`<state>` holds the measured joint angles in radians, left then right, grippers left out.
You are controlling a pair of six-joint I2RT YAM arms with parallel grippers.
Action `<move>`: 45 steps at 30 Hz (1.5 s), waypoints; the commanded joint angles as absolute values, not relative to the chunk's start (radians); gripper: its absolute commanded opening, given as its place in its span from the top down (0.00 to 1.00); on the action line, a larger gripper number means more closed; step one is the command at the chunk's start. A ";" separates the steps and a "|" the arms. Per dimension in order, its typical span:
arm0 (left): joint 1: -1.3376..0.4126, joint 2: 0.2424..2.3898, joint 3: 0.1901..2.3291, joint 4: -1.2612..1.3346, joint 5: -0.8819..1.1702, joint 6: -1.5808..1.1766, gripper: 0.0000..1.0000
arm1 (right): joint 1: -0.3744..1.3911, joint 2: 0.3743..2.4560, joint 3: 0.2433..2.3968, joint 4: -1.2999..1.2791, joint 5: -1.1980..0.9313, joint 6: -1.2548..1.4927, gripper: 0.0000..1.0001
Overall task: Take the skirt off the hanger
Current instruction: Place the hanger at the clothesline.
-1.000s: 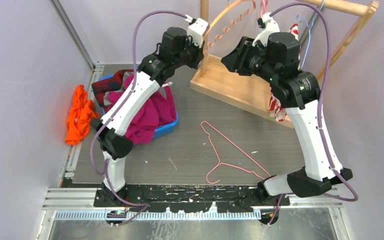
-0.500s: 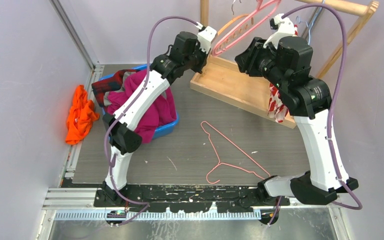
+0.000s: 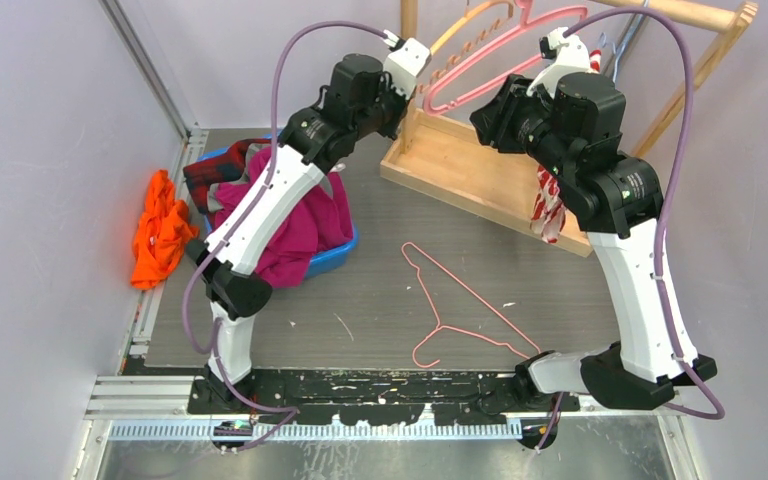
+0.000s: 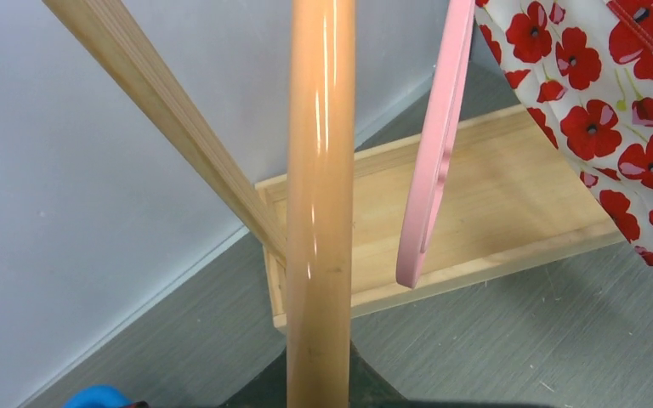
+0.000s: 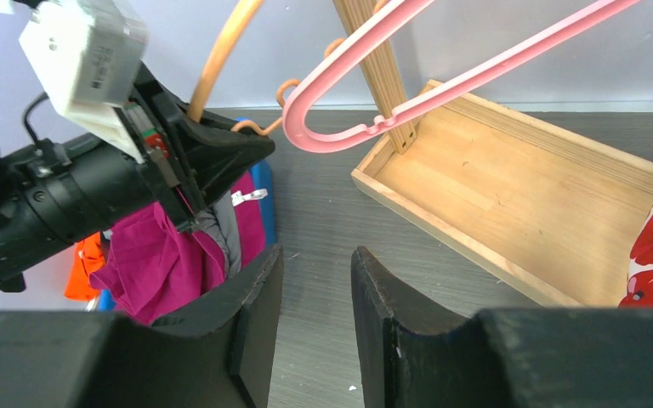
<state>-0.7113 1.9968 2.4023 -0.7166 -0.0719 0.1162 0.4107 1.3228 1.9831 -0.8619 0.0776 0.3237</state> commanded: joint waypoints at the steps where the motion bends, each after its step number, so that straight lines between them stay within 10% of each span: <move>1: -0.716 1.954 2.483 -0.622 -0.102 0.149 1.00 | 0.414 1.313 1.989 -0.817 0.091 0.318 0.60; 45: -0.624 2.333 2.722 -0.383 0.057 -0.020 1.00 | 0.414 1.295 2.005 -0.846 0.170 0.268 0.61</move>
<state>-0.6235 2.3531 2.7125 -0.4843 0.0391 0.0212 0.4107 1.3220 1.9766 -0.8639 0.1398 0.2890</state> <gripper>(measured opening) 0.081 0.394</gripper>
